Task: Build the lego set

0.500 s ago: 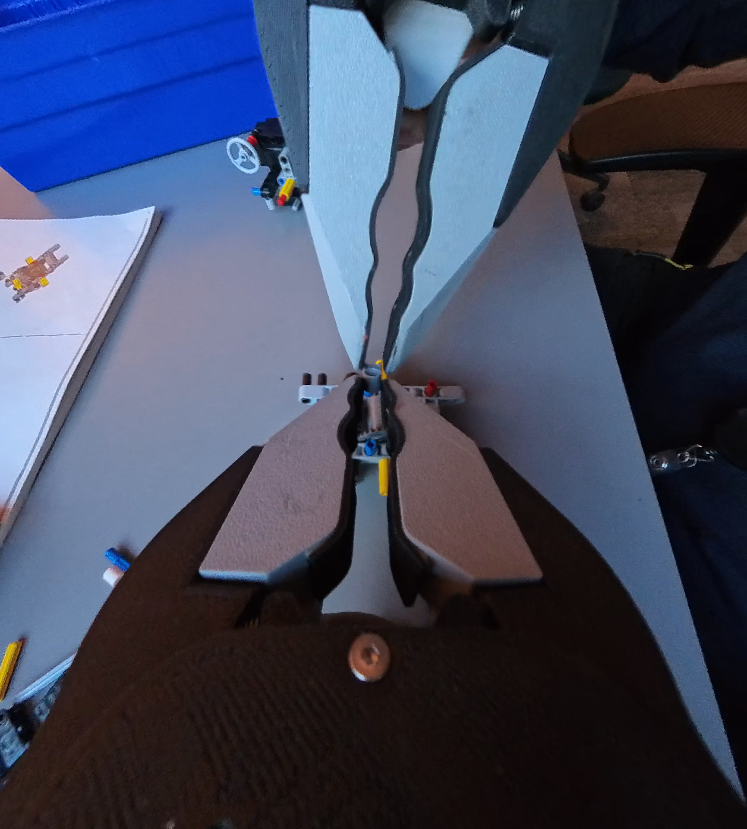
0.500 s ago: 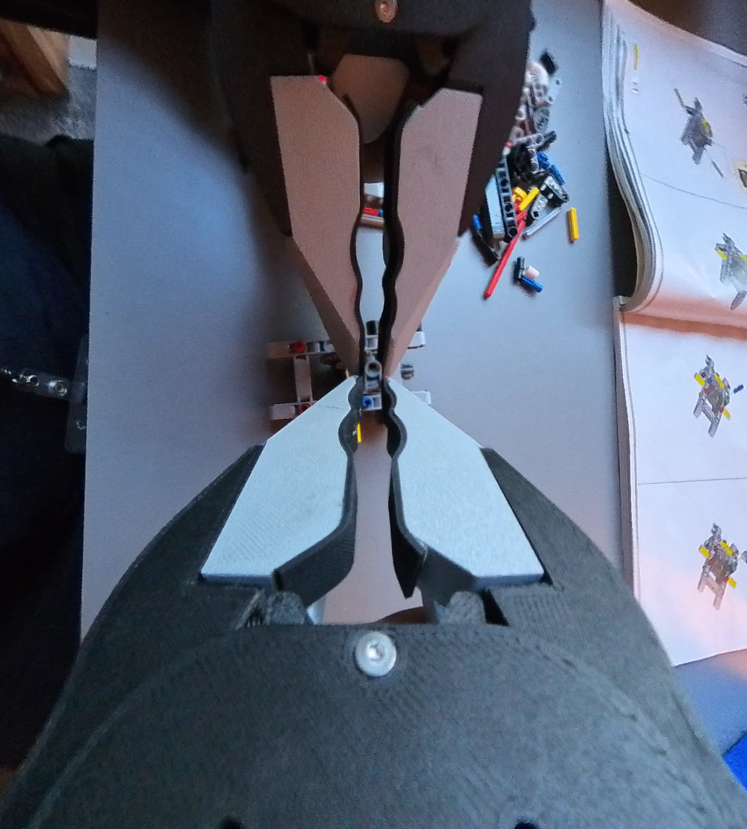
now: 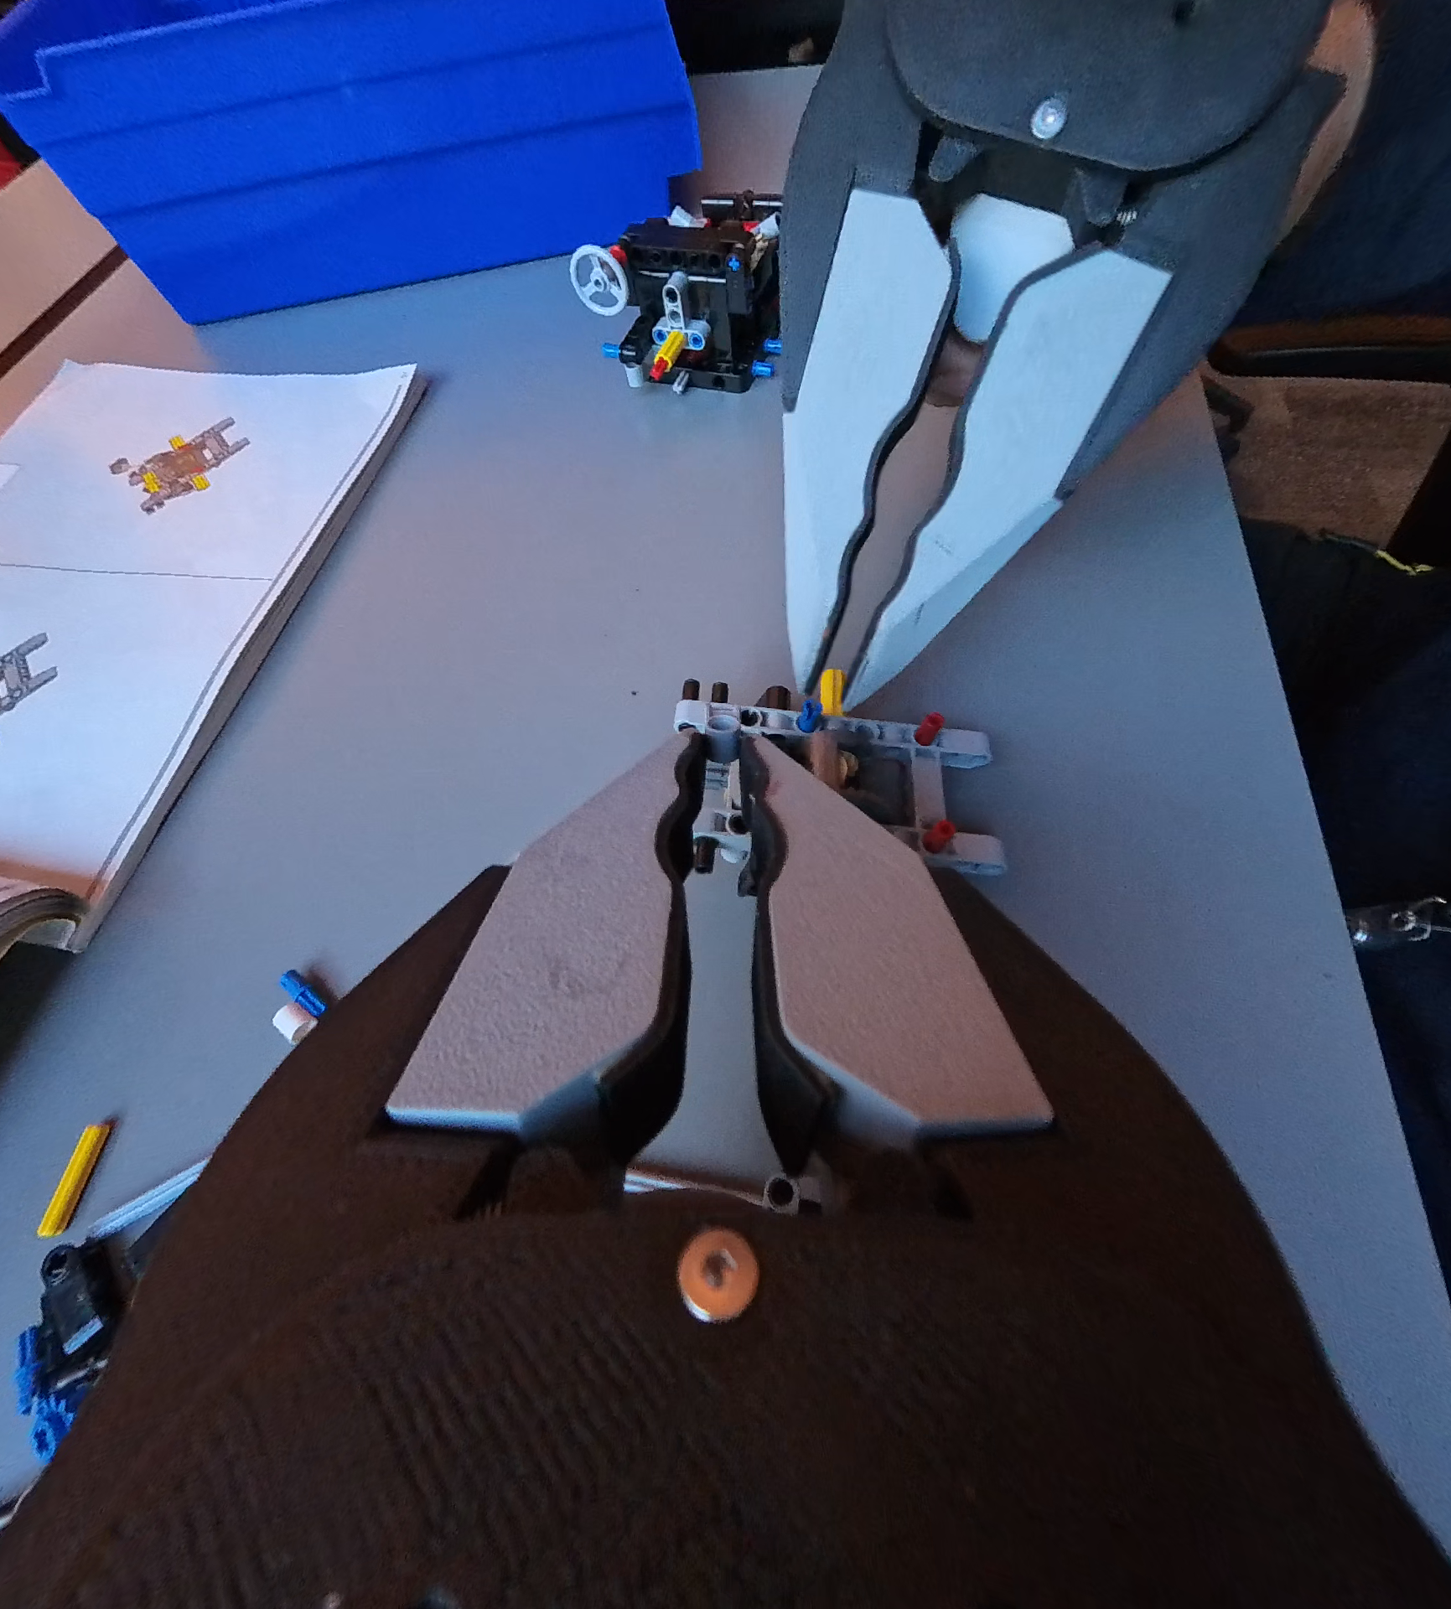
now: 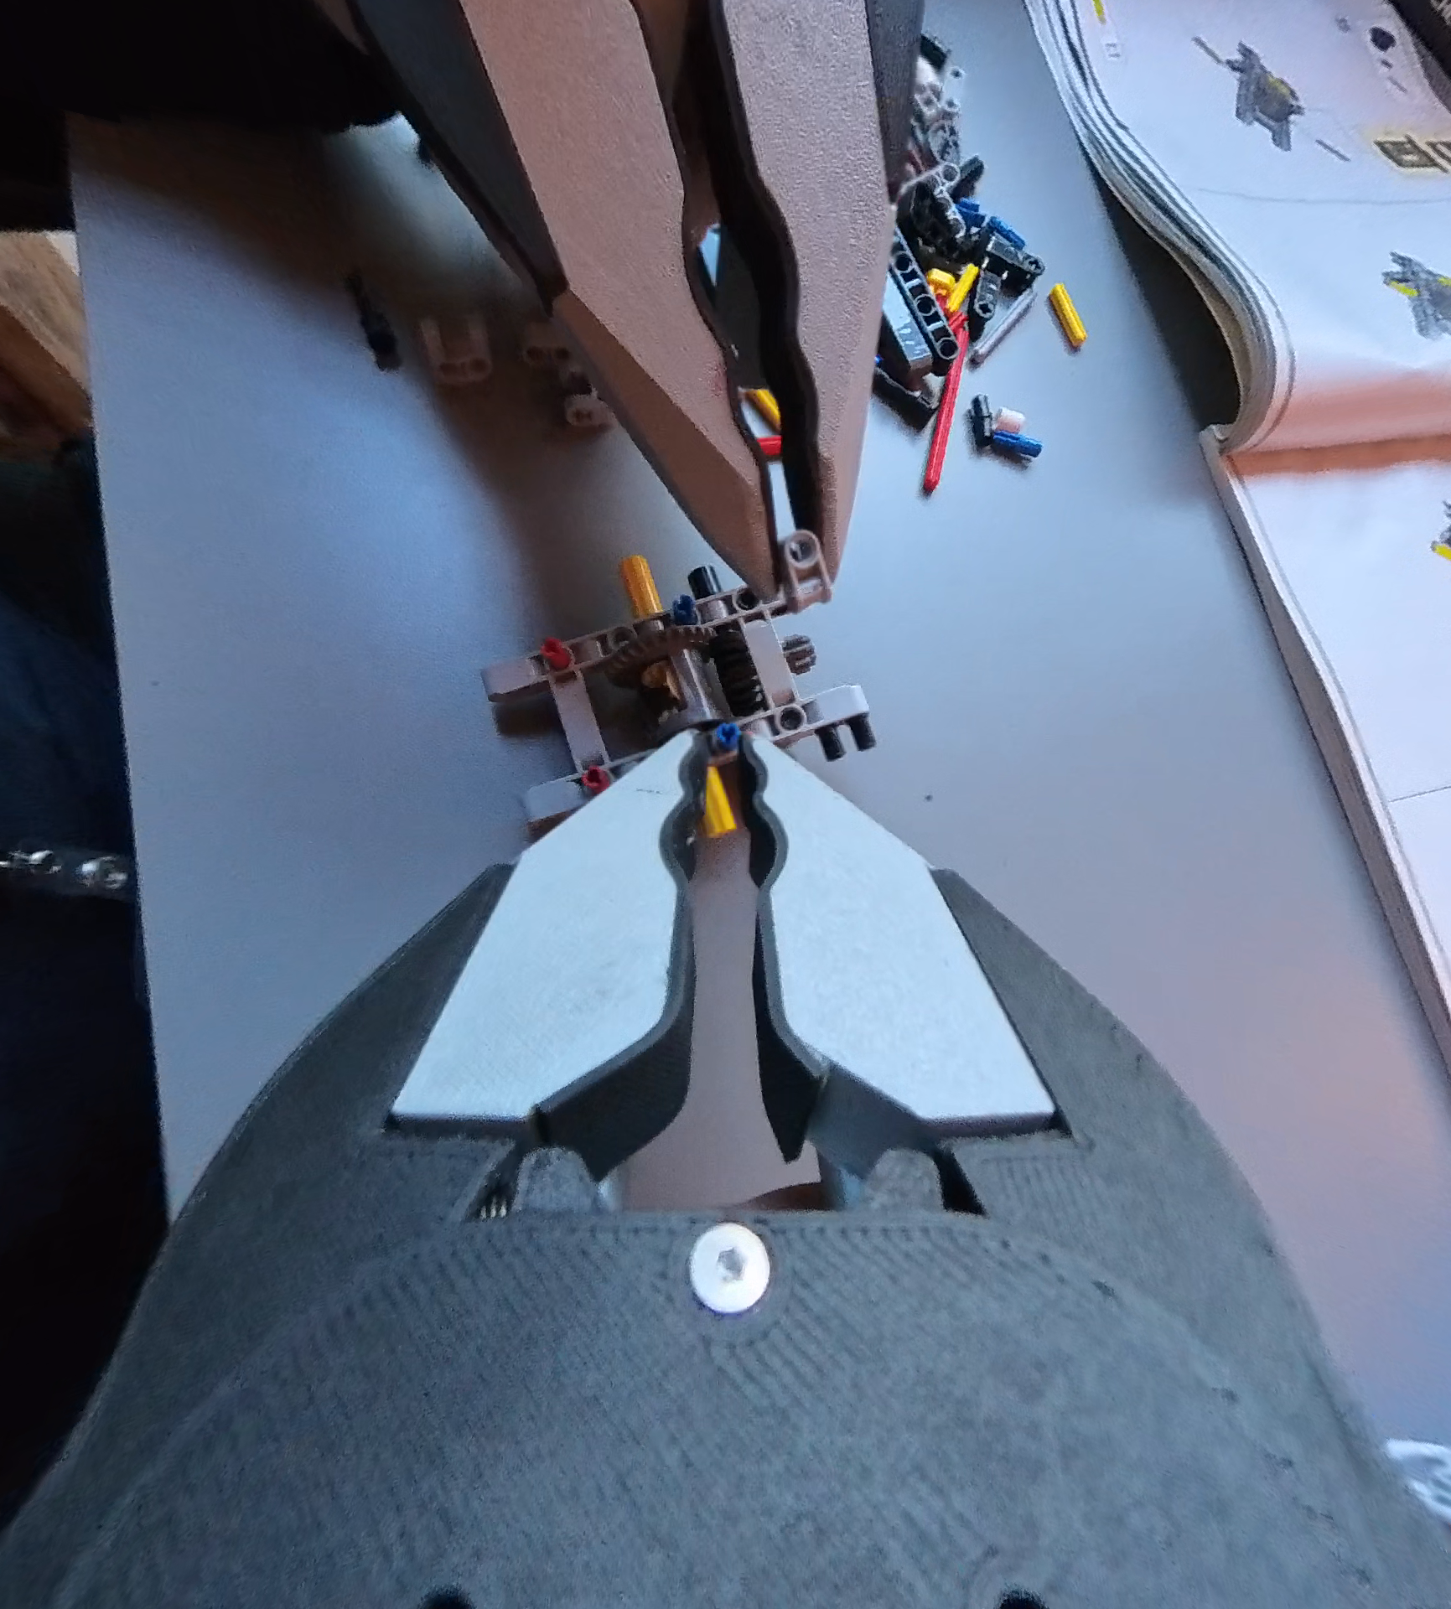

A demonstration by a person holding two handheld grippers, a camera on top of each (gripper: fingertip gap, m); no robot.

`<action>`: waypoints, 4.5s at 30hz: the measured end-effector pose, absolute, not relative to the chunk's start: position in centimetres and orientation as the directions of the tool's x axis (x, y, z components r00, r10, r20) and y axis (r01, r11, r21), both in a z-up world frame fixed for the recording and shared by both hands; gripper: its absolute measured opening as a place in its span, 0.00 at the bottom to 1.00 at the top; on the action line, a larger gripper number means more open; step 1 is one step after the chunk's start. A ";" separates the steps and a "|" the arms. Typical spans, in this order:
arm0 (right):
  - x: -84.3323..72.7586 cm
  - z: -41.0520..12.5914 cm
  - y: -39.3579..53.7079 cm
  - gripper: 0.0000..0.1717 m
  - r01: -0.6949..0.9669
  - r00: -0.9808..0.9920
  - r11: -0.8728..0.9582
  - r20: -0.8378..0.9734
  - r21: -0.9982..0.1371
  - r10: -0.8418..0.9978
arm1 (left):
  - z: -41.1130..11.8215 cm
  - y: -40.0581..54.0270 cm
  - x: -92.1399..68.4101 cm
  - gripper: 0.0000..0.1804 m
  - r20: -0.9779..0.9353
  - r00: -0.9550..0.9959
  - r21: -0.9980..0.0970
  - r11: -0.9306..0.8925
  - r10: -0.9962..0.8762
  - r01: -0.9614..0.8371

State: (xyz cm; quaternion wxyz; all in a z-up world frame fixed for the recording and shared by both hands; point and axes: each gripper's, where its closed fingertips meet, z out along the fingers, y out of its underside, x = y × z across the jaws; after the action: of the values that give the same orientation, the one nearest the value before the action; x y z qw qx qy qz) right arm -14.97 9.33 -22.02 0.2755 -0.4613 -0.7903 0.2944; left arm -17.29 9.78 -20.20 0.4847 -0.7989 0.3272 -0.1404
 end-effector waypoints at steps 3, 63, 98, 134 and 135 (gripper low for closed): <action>-15.3 -22.3 9.5 0.01 0.560 -0.439 0.446 0.206 -0.698 0.875 | -20.3 9.8 -17.3 0.02 -0.089 0.746 -0.865 -0.320 -0.660 -0.387; -15.9 -22.2 9.1 0.00 0.506 -0.629 0.619 0.234 -0.600 0.741 | -21.0 9.6 -17.7 0.02 -0.068 0.752 -0.843 -0.365 -0.655 -0.394; -16.6 -20.1 8.6 0.00 0.509 -0.598 0.536 0.172 -0.674 0.783 | -20.9 9.5 -17.7 0.02 -0.078 0.744 -0.850 -0.346 -0.663 -0.398; -14.7 -16.0 6.4 0.03 0.263 -0.625 0.537 0.282 -0.801 0.728 | -16.5 7.2 -13.6 0.02 -0.207 0.595 -0.938 -0.014 -0.776 -0.346; -14.6 -15.8 6.4 0.03 0.258 -0.623 0.534 0.284 -0.805 0.729 | -16.3 7.2 -13.6 0.02 -0.211 0.596 -0.940 -0.006 -0.775 -0.340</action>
State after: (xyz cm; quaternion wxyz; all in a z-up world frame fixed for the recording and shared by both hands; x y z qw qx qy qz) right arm -14.63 6.41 -15.80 0.3124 -0.3015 -0.8181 0.3771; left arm -13.59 7.18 -16.34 0.5751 -0.6837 0.4076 -0.1888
